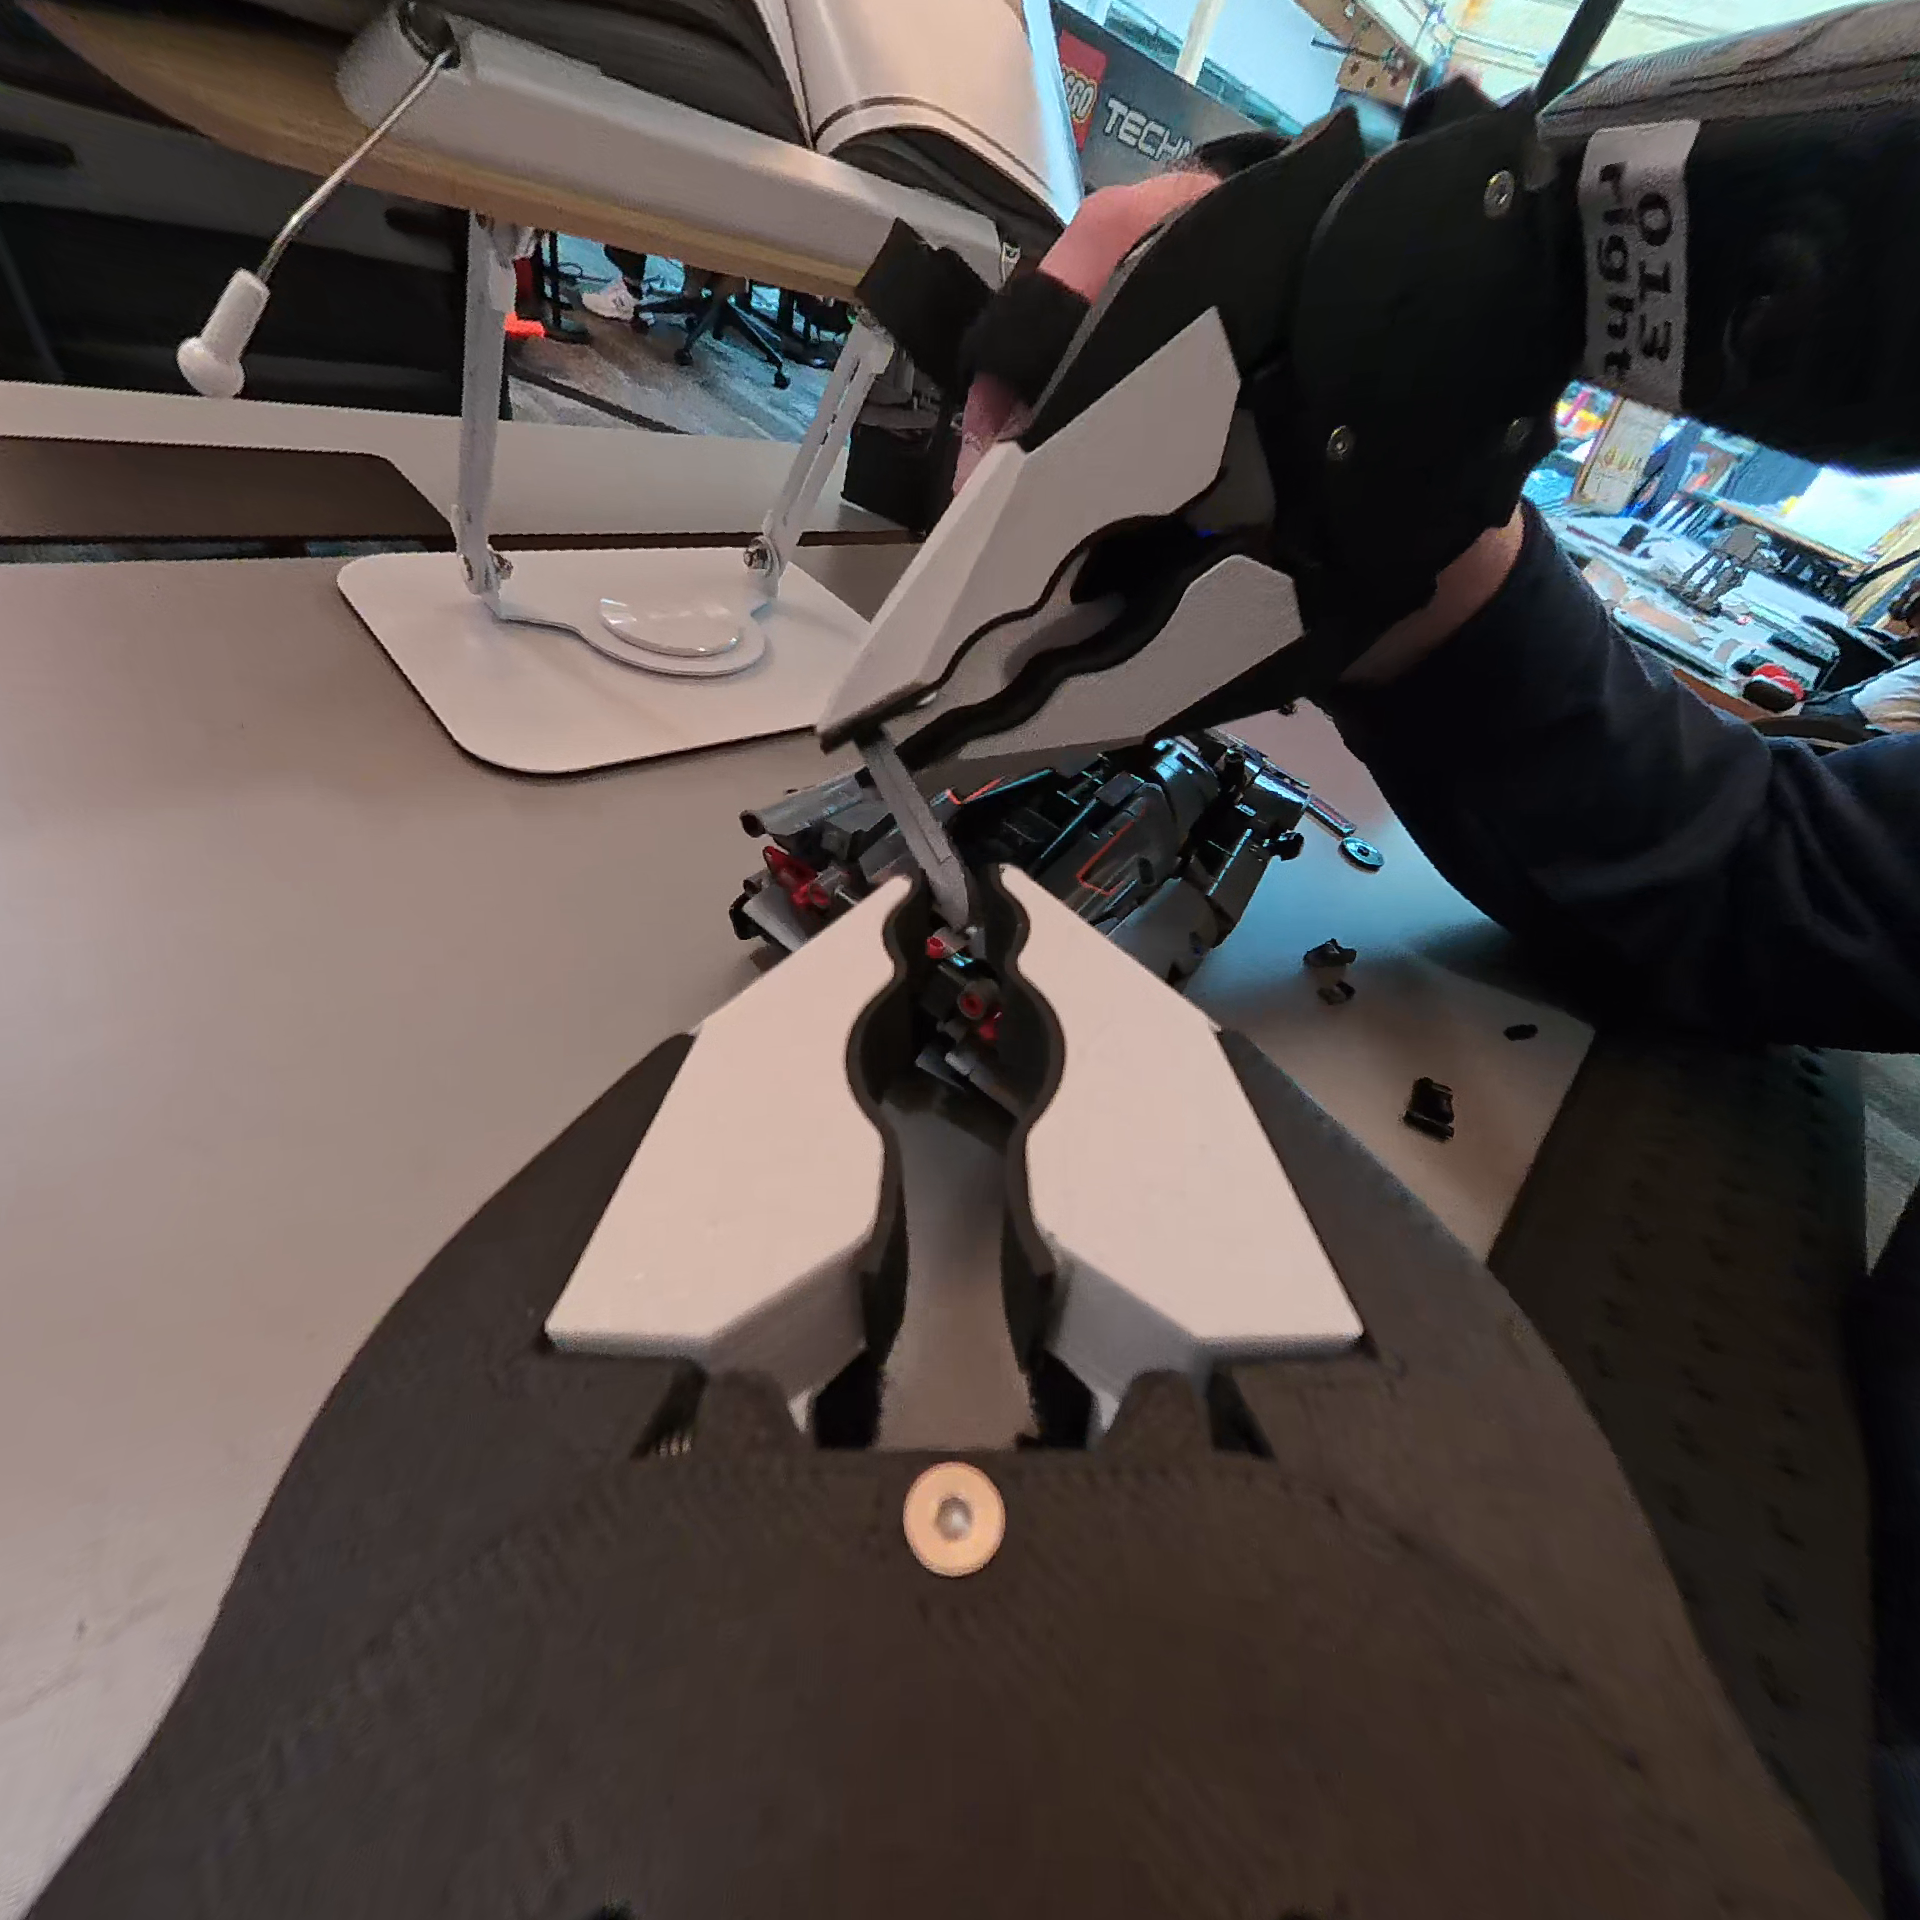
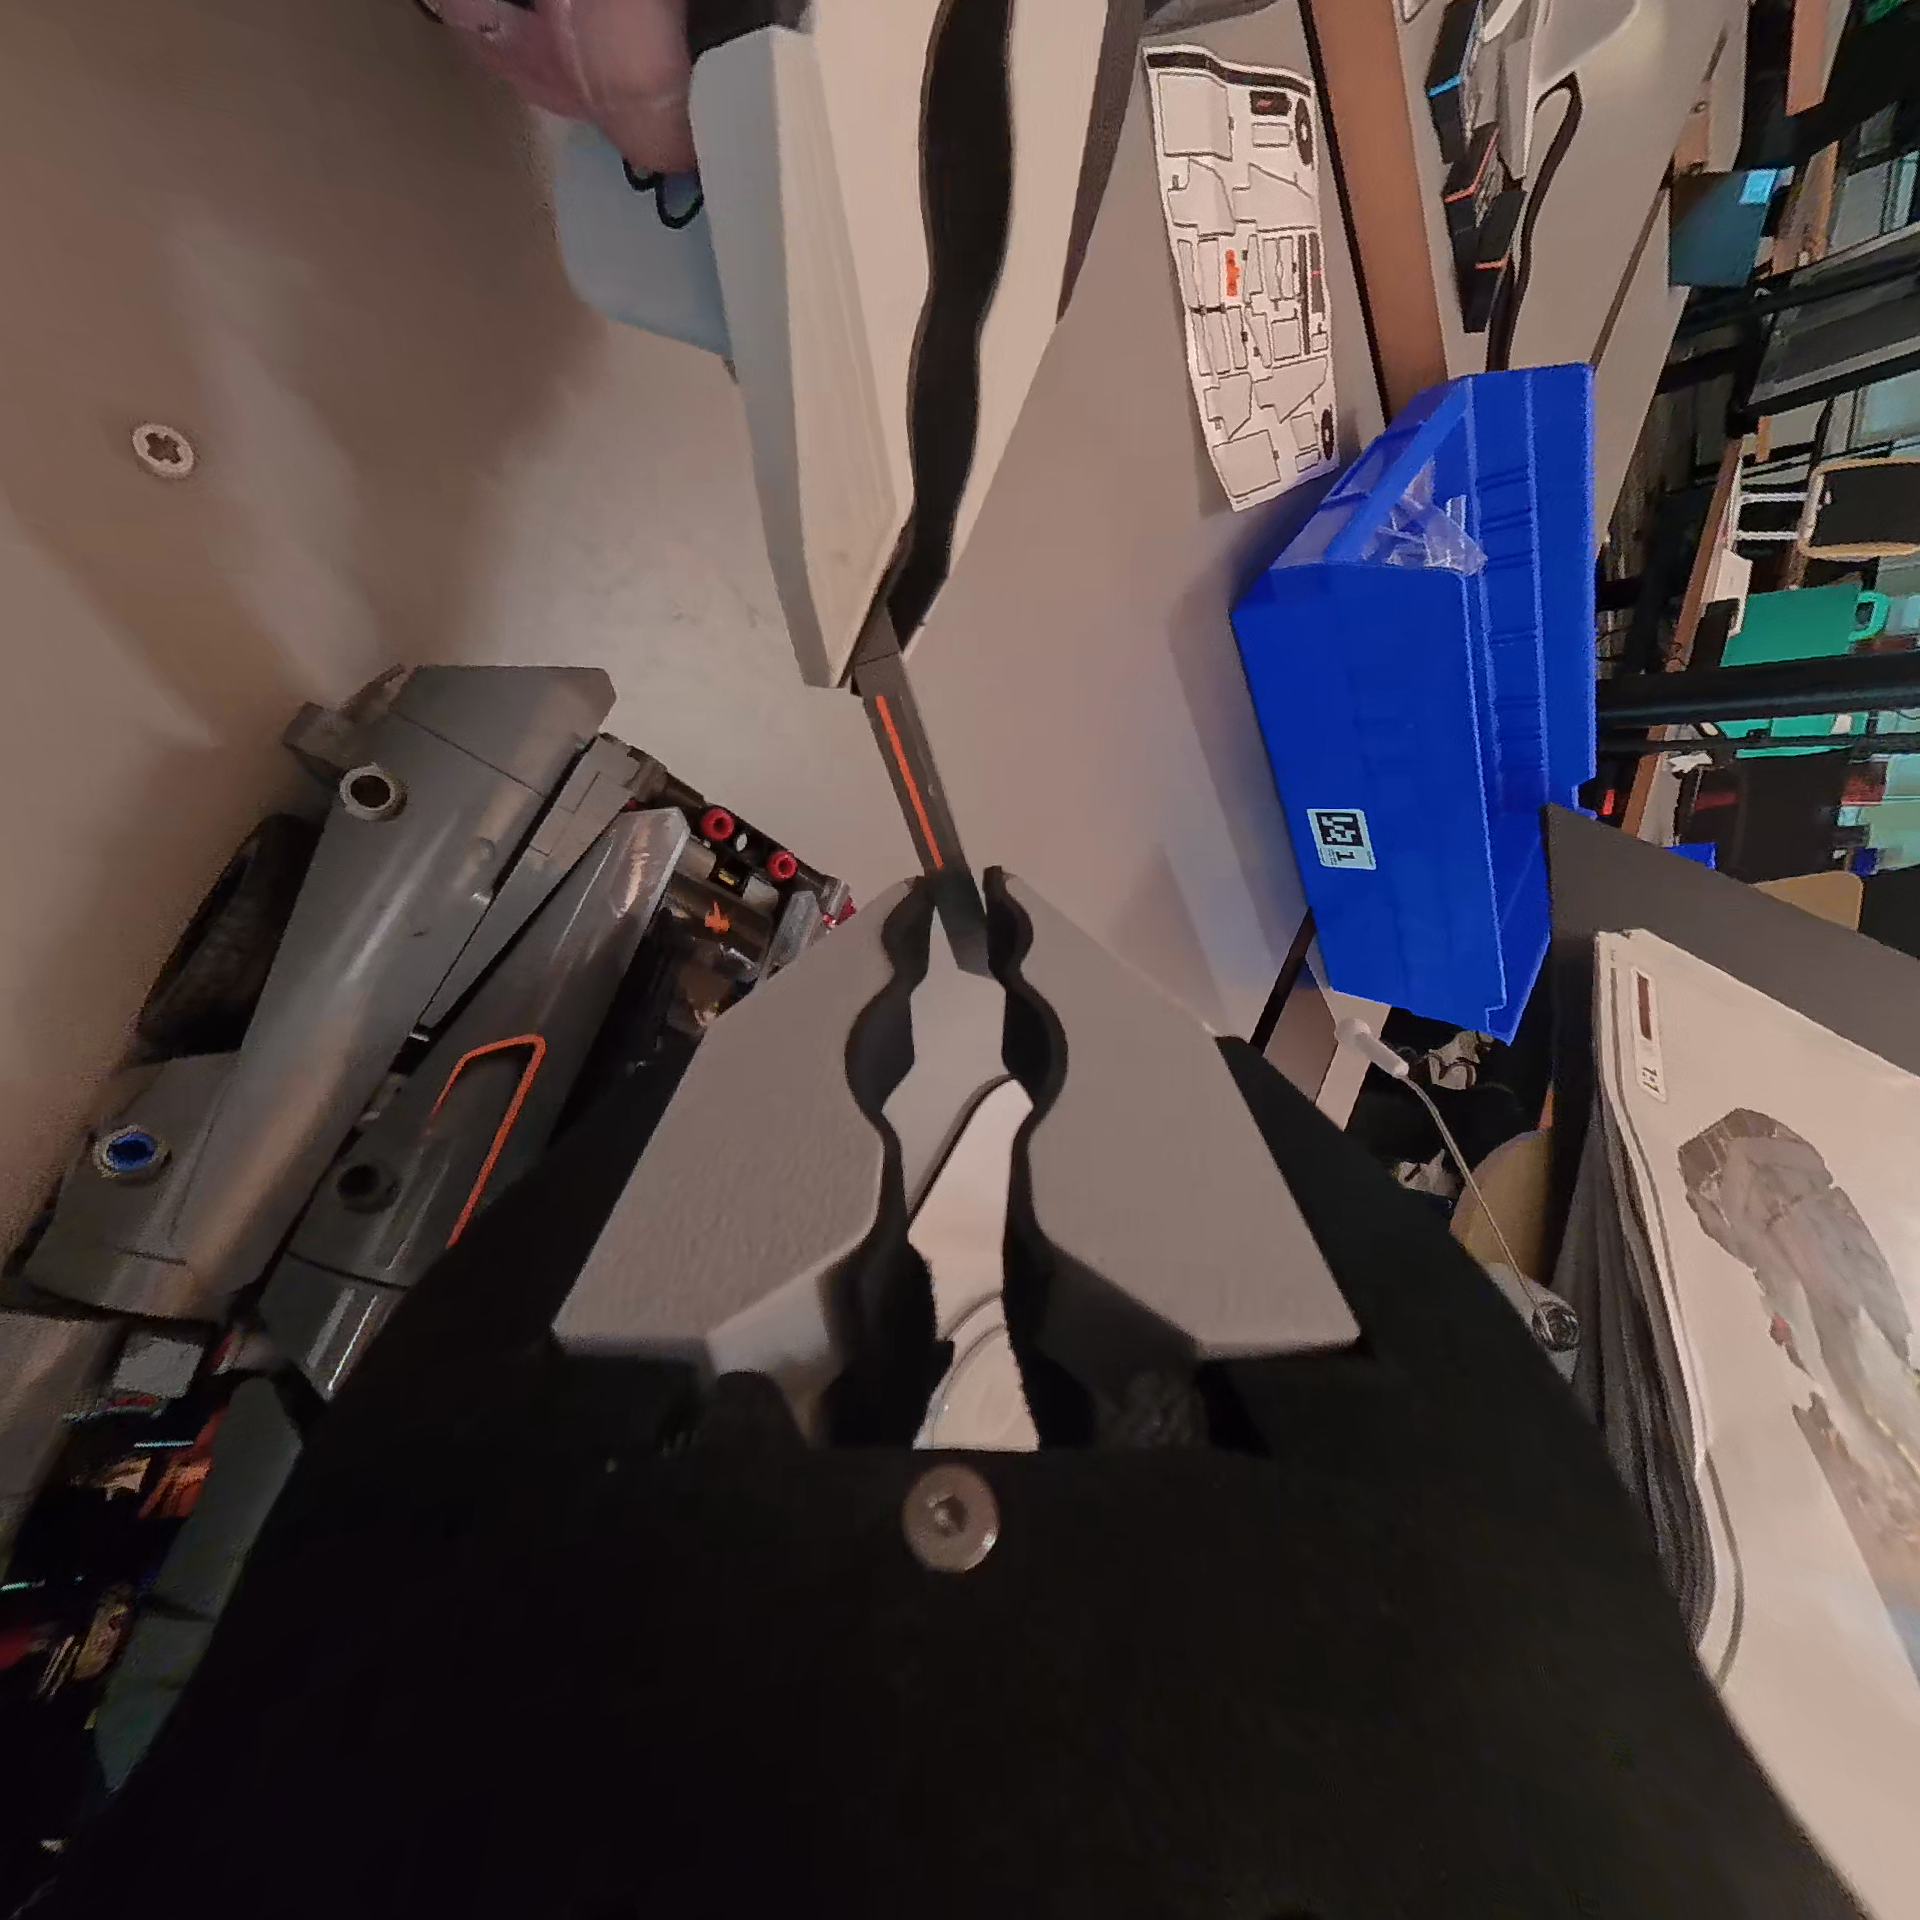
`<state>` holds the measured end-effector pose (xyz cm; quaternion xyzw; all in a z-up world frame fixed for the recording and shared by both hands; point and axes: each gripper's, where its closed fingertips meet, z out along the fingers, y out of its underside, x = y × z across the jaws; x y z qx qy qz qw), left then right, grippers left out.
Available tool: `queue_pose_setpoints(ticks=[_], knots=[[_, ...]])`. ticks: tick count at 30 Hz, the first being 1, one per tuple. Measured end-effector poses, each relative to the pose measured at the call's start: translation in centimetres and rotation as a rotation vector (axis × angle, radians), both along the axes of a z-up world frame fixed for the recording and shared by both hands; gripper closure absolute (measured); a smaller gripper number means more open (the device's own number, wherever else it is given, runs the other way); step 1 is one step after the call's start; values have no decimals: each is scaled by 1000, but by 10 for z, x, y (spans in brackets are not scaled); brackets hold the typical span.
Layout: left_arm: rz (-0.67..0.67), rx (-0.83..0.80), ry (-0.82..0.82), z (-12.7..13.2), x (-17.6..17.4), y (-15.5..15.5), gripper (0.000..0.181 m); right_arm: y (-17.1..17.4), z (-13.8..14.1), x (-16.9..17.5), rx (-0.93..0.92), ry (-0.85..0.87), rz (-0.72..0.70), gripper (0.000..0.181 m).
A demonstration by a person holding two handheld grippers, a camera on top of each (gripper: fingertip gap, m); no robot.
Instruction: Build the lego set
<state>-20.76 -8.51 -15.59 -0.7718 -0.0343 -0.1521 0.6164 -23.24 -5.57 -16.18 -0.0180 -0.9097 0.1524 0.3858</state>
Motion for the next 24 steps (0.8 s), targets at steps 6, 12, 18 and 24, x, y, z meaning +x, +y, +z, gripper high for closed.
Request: queue_pose_setpoints(ticks=[6,12,18,24], knots=[[-12,-32,-30,-7,2,2,174,2,-7,-1,4,-28,-5,172],[-12,-47,-65,-10,2,2,176,6,-9,0,-20,-68,-23,171],[-6,-54,-102,-12,2,2,176,14,-12,1,-49,-119,-62,170],[12,-40,-110,-10,-2,1,177,28,-11,0,-43,-143,-128,170]])
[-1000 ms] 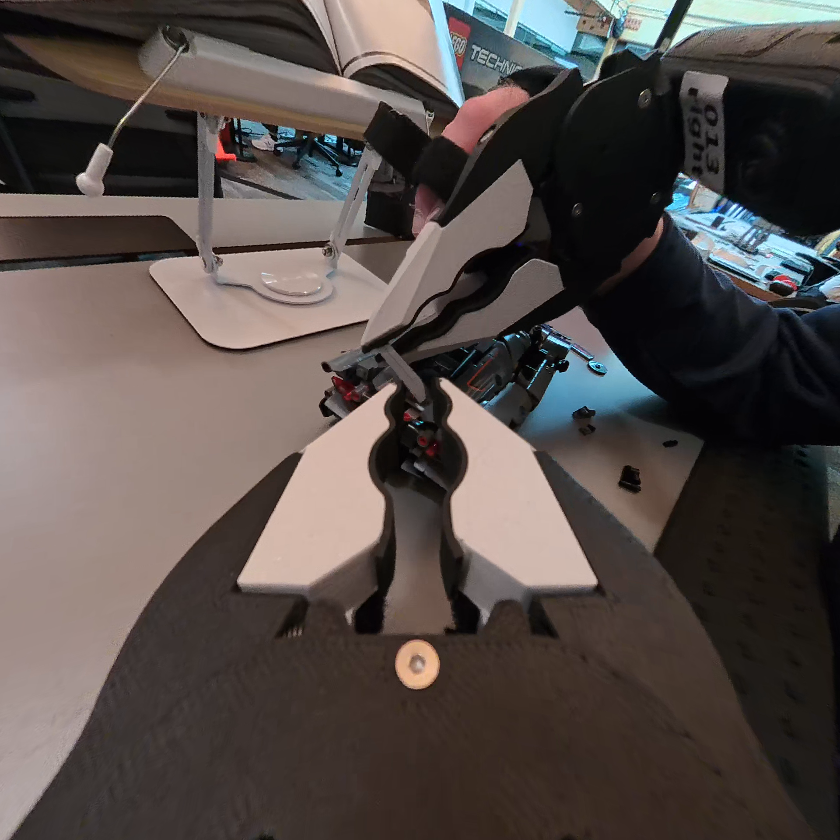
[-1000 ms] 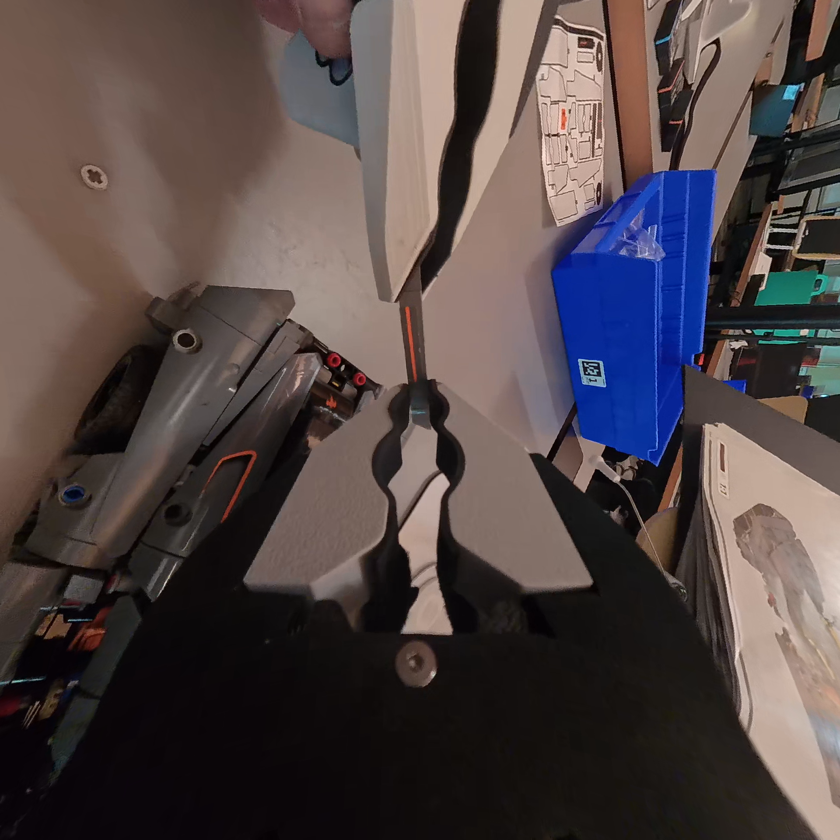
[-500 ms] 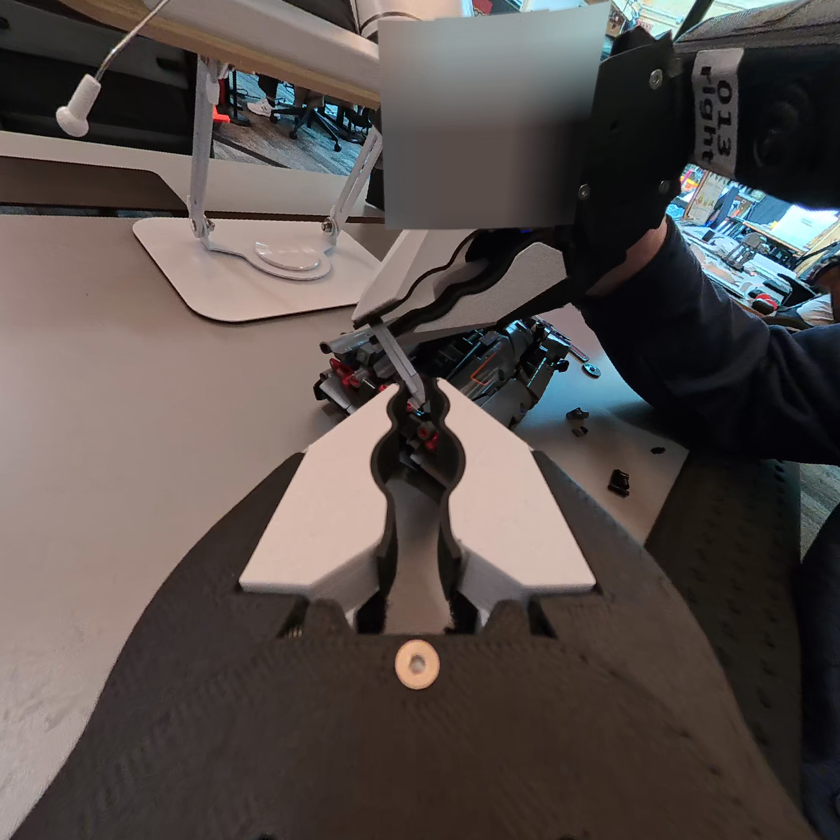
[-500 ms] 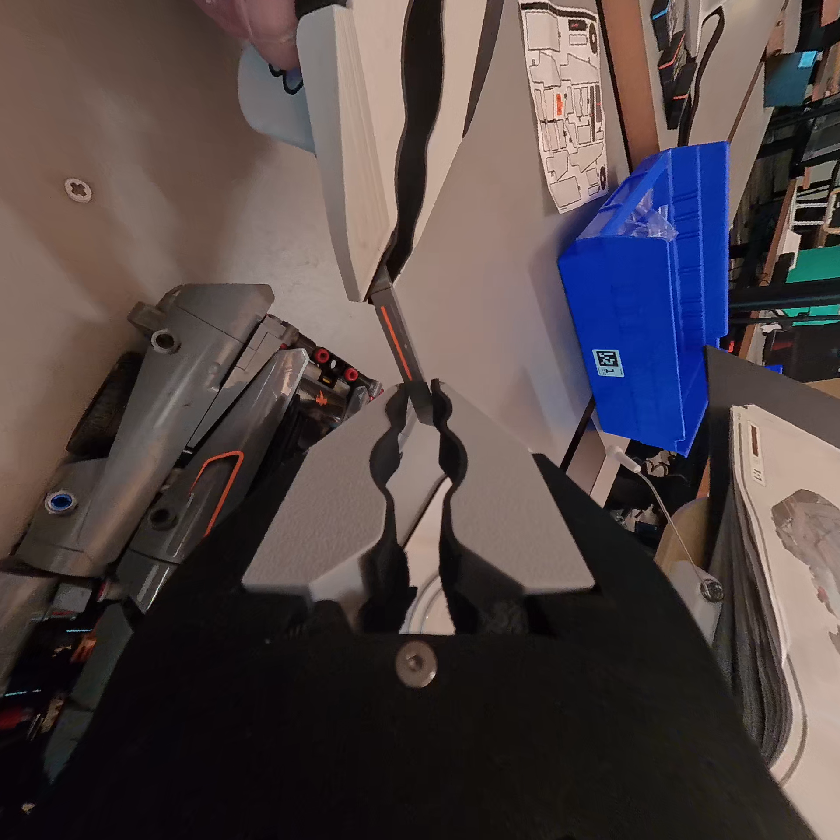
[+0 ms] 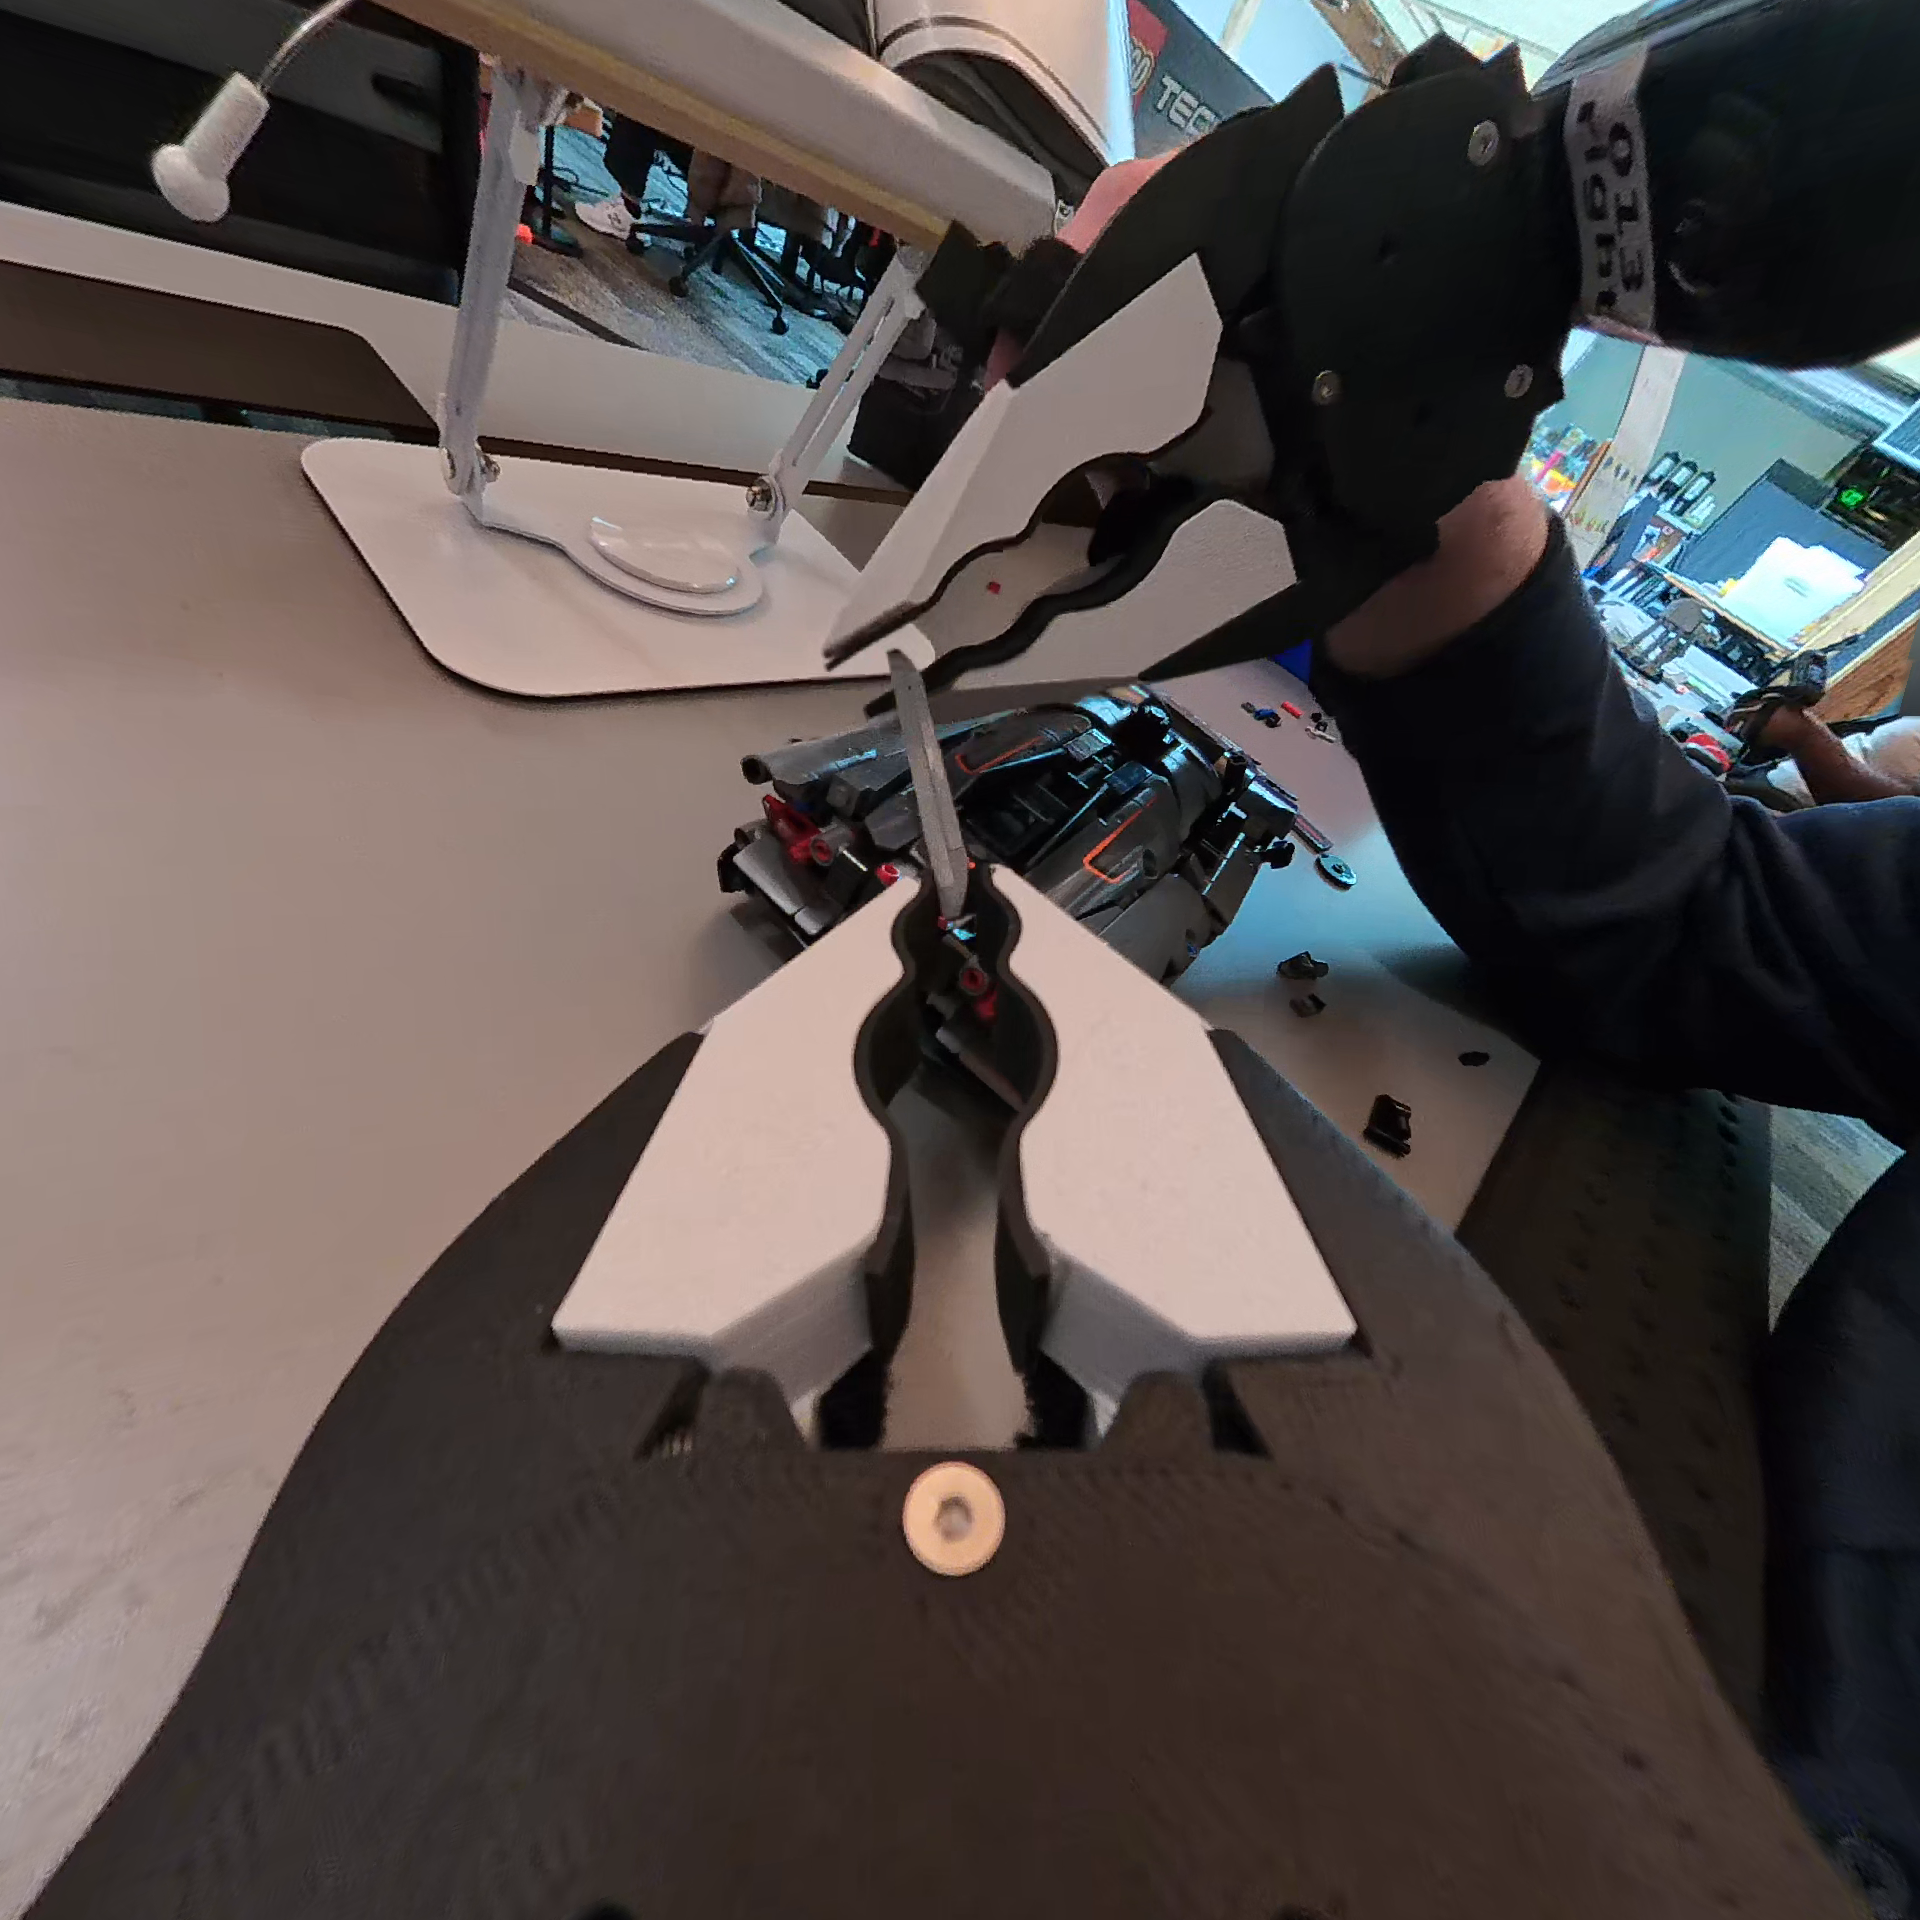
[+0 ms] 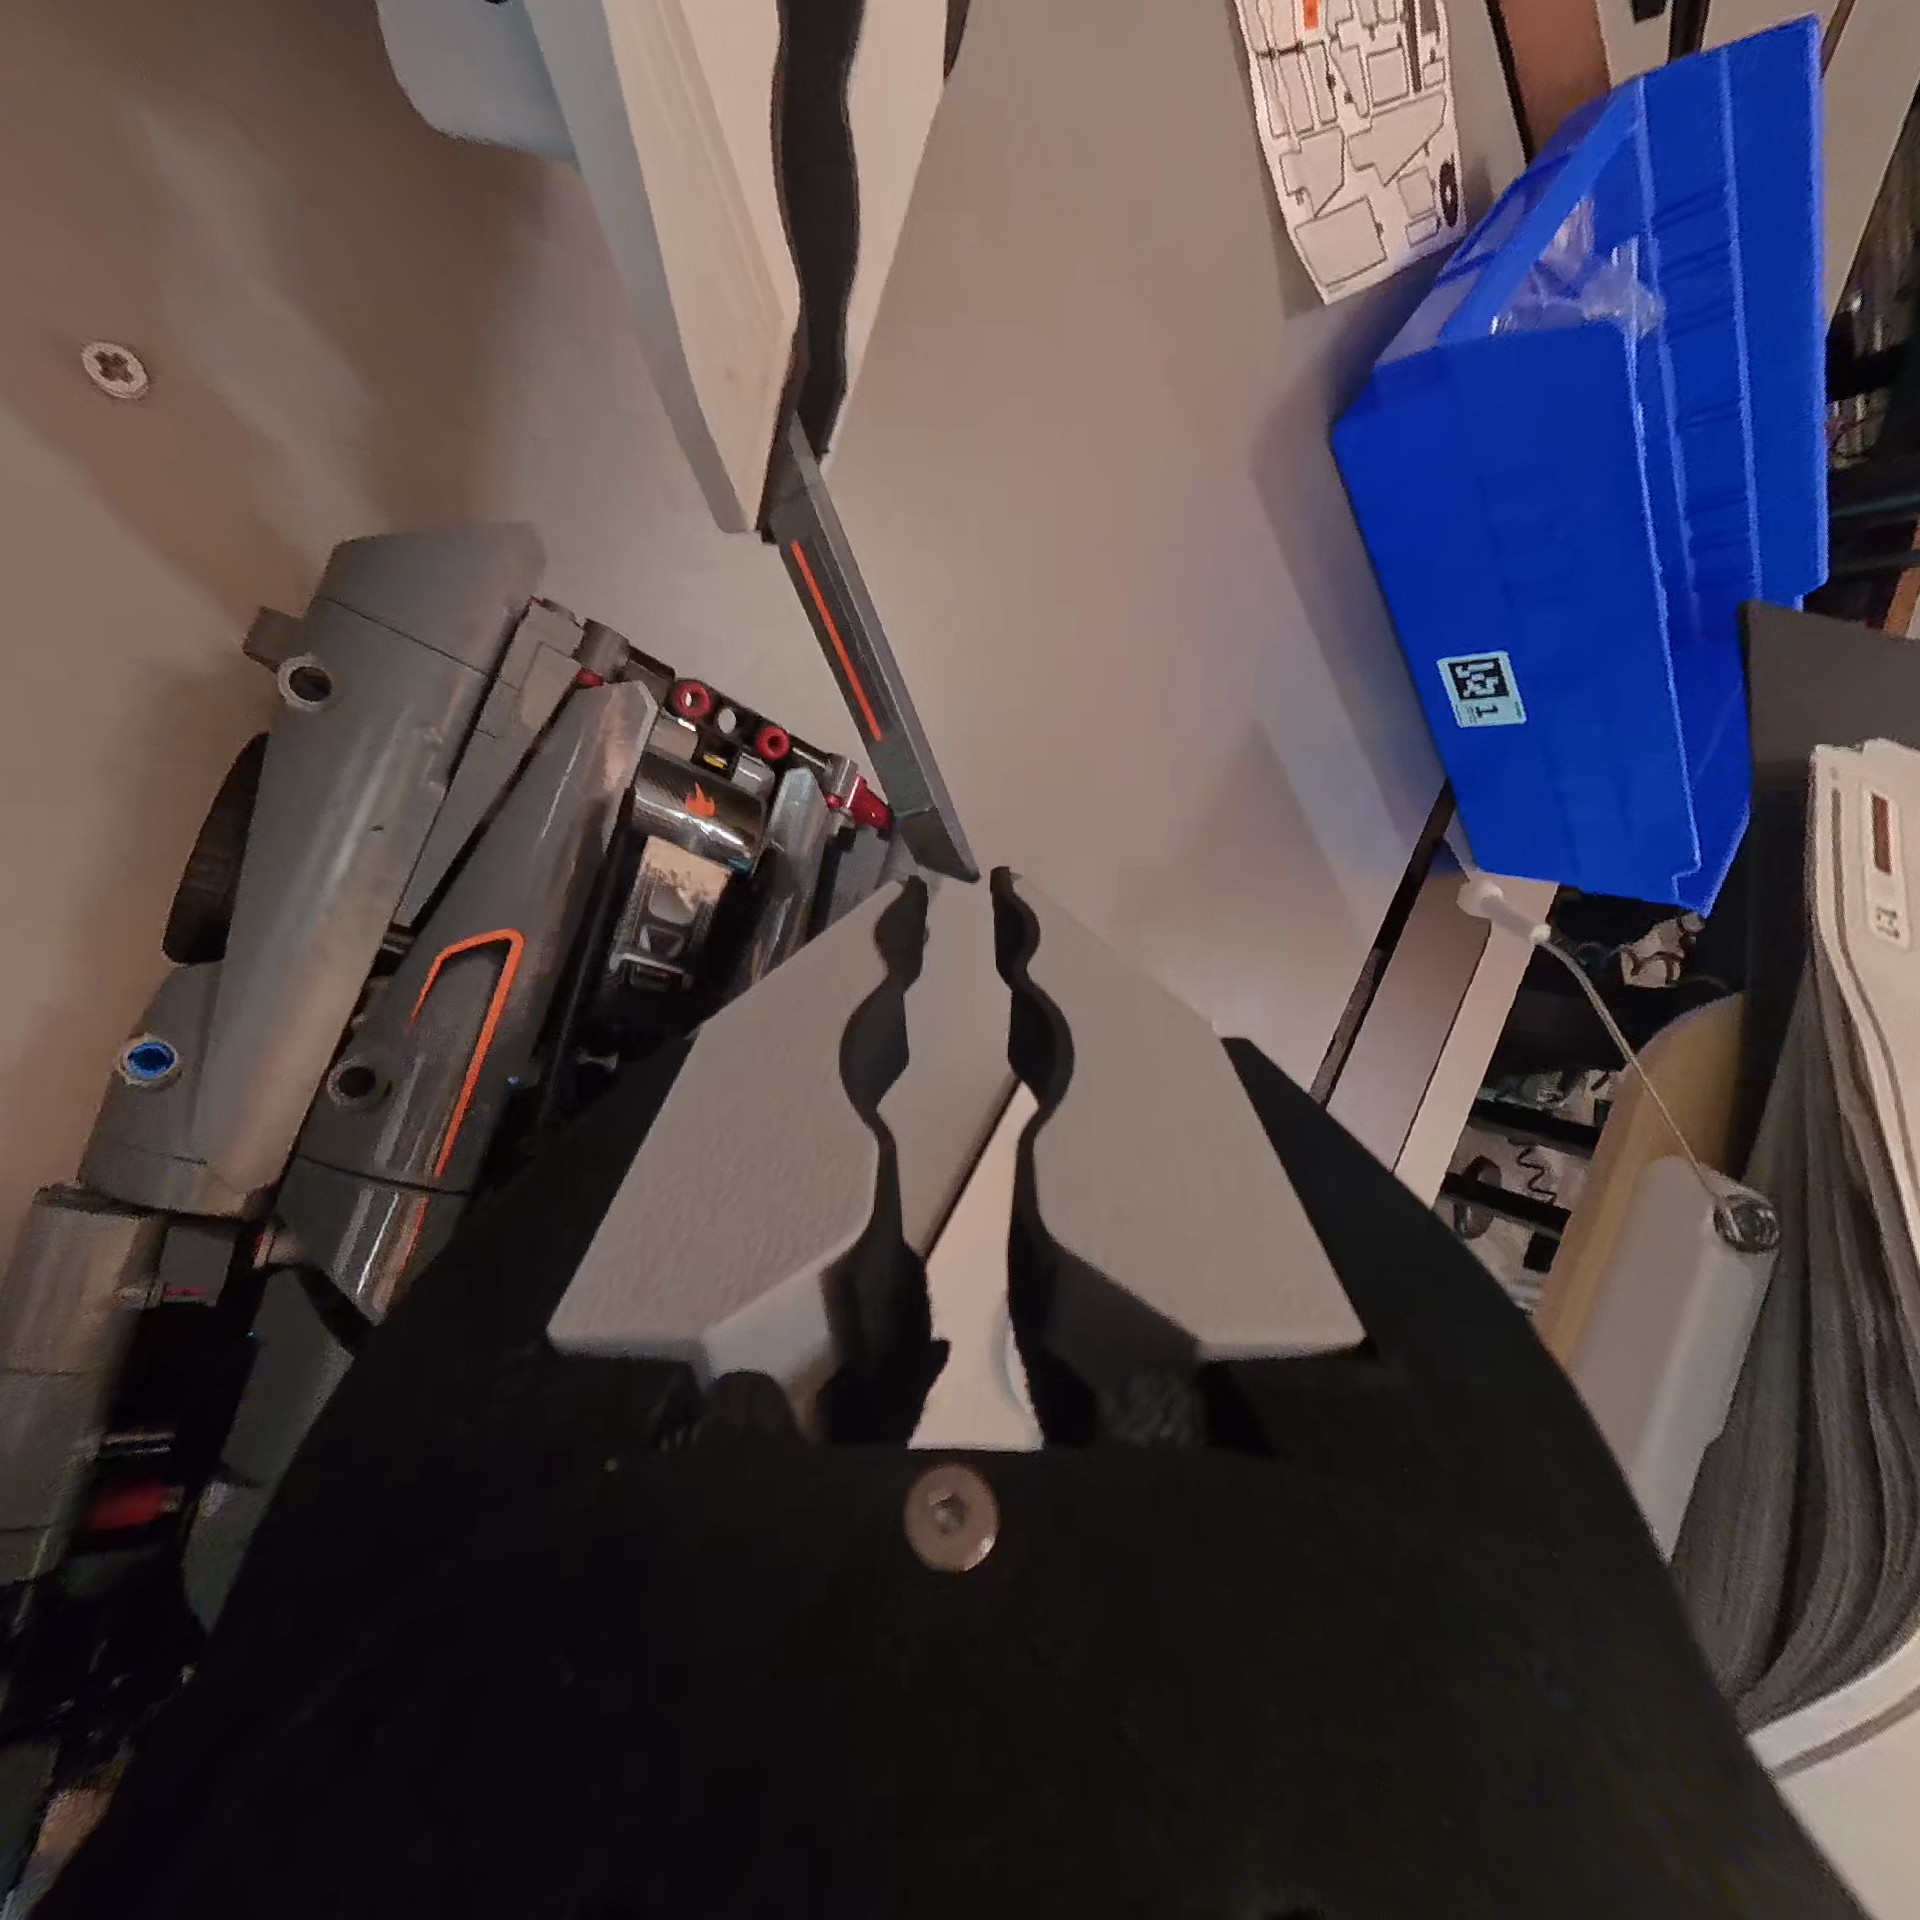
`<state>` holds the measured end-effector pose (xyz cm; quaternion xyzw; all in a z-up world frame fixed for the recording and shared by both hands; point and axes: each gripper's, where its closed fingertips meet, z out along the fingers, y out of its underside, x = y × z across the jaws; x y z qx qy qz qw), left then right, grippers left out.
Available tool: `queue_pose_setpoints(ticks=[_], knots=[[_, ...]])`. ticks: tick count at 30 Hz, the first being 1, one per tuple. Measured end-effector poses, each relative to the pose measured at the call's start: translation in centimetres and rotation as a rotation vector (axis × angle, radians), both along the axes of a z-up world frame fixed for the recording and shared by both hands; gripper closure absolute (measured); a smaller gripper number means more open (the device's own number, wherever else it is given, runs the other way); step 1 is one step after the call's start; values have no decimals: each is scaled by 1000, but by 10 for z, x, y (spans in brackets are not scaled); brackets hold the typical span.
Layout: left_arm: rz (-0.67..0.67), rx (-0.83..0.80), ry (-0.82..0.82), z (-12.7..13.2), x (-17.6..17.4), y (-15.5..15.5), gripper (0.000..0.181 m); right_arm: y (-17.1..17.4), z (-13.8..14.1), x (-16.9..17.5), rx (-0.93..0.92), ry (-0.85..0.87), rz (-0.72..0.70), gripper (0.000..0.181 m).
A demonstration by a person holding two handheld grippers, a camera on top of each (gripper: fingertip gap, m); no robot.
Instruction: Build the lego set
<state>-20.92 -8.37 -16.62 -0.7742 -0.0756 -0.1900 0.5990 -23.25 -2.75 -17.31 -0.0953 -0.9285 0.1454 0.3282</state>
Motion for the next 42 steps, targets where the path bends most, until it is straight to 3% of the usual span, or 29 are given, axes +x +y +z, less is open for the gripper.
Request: queue_pose_setpoints(ticks=[7,21,28,42], knots=[[16,19,1,4,-2,-1,178,-7,16,4,-116,-6,2,167],[0,47,-72,6,-1,-2,176,-15,8,-2,-22,41,43,171],[25,143,-105,23,-11,-9,164,-14,1,5,40,5,93,175],[-52,-11,-27,-3,8,-1,181,-17,-5,6,87,-12,120,175]])
